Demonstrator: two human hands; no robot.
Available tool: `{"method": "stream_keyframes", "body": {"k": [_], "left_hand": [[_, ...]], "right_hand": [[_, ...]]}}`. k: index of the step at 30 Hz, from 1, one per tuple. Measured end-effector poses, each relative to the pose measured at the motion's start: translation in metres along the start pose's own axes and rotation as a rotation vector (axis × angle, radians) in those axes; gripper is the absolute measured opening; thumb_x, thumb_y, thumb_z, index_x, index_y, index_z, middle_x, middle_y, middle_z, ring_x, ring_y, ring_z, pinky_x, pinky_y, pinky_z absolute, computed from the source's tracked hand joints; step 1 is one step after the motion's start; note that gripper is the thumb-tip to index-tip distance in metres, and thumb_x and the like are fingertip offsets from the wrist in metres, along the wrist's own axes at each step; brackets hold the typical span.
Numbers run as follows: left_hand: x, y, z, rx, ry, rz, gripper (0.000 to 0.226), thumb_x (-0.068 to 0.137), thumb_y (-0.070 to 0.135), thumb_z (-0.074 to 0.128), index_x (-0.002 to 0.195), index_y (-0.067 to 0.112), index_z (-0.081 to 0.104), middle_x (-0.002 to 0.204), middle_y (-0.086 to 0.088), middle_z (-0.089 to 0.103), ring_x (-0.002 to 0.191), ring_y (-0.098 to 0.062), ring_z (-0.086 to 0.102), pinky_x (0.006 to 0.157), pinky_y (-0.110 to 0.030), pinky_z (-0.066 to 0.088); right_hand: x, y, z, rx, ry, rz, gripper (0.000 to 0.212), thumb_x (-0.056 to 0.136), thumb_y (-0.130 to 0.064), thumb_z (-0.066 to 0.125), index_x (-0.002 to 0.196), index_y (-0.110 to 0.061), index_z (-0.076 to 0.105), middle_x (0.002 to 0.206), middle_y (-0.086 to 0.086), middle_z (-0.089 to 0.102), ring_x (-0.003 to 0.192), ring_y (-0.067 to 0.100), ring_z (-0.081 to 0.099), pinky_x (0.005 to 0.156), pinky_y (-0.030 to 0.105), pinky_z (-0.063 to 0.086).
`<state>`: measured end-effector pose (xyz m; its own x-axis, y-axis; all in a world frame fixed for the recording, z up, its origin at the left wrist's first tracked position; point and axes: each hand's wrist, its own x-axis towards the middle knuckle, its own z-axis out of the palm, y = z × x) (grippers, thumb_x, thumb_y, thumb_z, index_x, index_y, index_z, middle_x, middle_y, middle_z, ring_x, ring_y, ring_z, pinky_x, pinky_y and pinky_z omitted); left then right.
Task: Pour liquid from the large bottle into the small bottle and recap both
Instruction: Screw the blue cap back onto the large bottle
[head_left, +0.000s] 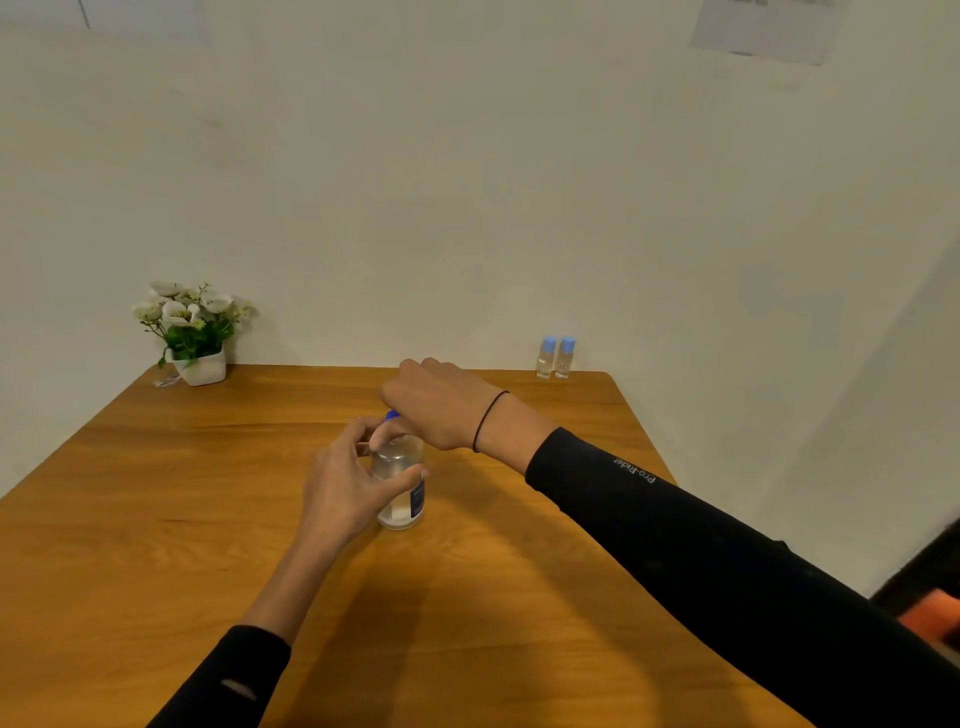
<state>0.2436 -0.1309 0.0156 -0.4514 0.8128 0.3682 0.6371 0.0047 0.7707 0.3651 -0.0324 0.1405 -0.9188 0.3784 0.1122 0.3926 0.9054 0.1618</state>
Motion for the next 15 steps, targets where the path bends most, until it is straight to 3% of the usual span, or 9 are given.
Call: {"method": "stream_keyframes", "body": {"k": [2, 4, 6, 8, 10, 12, 14, 15], "left_hand": [[0.0001, 0.001, -0.0003, -0.01, -0.001, -0.002, 0.066, 0.065, 0.058, 0.092, 0.118, 0.033, 0.063, 0.104, 0.024, 0.068, 0.101, -0.008, 0.068, 0.079, -0.045, 0.065], [0.0007, 0.0016, 0.0002, -0.011, 0.001, -0.011, 0.069, 0.064, 0.058, 0.094, 0.12, 0.031, 0.064, 0.107, 0.021, 0.069, 0.105, -0.012, 0.068, 0.082, -0.045, 0.065], [0.001, 0.0014, 0.0004, -0.003, -0.002, -0.008, 0.07, 0.065, 0.057, 0.095, 0.121, 0.03, 0.064, 0.11, 0.015, 0.07, 0.107, -0.015, 0.068, 0.083, -0.045, 0.064], [0.0009, 0.0006, 0.0002, 0.0, -0.003, -0.001, 0.068, 0.066, 0.054, 0.095, 0.121, 0.03, 0.064, 0.11, 0.012, 0.07, 0.107, -0.017, 0.068, 0.083, -0.045, 0.064], [0.0007, -0.0004, 0.0003, -0.007, -0.005, 0.0, 0.066, 0.068, 0.05, 0.096, 0.121, 0.028, 0.065, 0.111, 0.01, 0.071, 0.107, -0.019, 0.069, 0.083, -0.048, 0.064], [0.0005, 0.0007, 0.0006, -0.01, -0.009, -0.007, 0.066, 0.068, 0.047, 0.097, 0.122, 0.026, 0.065, 0.11, 0.008, 0.072, 0.107, -0.02, 0.069, 0.083, -0.051, 0.064], [0.0007, 0.0028, 0.0013, -0.008, -0.003, -0.016, 0.069, 0.068, 0.046, 0.098, 0.124, 0.024, 0.064, 0.112, 0.007, 0.071, 0.11, -0.022, 0.069, 0.084, -0.052, 0.064], [0.0007, 0.0036, 0.0013, -0.007, 0.0, -0.018, 0.071, 0.067, 0.046, 0.098, 0.126, 0.024, 0.063, 0.114, 0.008, 0.07, 0.111, -0.022, 0.068, 0.085, -0.051, 0.064]], "right_hand": [[0.0013, 0.0003, -0.0004, 0.085, -0.007, -0.023, 0.028, 0.102, -0.044, 0.063, 0.104, -0.018, 0.053, 0.098, 0.005, 0.056, 0.075, 0.019, 0.051, 0.061, 0.03, 0.04], [0.0004, 0.0023, -0.0066, 0.256, -0.055, -0.053, 0.024, 0.099, -0.025, 0.07, 0.117, -0.019, 0.056, 0.11, 0.006, 0.061, 0.091, 0.023, 0.057, 0.072, 0.034, 0.046], [-0.0006, 0.0027, -0.0081, 0.269, -0.073, -0.064, 0.012, 0.098, -0.011, 0.066, 0.102, -0.019, 0.058, 0.094, 0.002, 0.058, 0.082, 0.023, 0.058, 0.066, 0.032, 0.042], [0.0, 0.0006, -0.0044, 0.181, -0.045, -0.014, 0.014, 0.102, -0.021, 0.064, 0.091, -0.018, 0.056, 0.082, -0.002, 0.048, 0.069, 0.021, 0.053, 0.057, 0.027, 0.033], [0.0013, -0.0001, -0.0018, 0.082, -0.015, 0.001, 0.025, 0.103, -0.037, 0.063, 0.089, -0.019, 0.052, 0.083, -0.001, 0.048, 0.064, 0.016, 0.047, 0.053, 0.026, 0.028], [0.0029, -0.0005, -0.0022, 0.133, -0.003, -0.031, 0.023, 0.101, -0.038, 0.067, 0.101, -0.018, 0.056, 0.099, 0.004, 0.061, 0.076, 0.017, 0.055, 0.061, 0.025, 0.036], [0.0024, 0.0009, -0.0066, 0.277, -0.037, -0.054, 0.023, 0.097, -0.022, 0.072, 0.116, -0.017, 0.061, 0.111, 0.006, 0.064, 0.093, 0.021, 0.06, 0.072, 0.029, 0.044], [0.0017, 0.0012, -0.009, 0.302, -0.065, -0.059, 0.02, 0.096, -0.012, 0.071, 0.114, -0.016, 0.063, 0.107, 0.006, 0.064, 0.092, 0.022, 0.061, 0.073, 0.032, 0.048]]}}
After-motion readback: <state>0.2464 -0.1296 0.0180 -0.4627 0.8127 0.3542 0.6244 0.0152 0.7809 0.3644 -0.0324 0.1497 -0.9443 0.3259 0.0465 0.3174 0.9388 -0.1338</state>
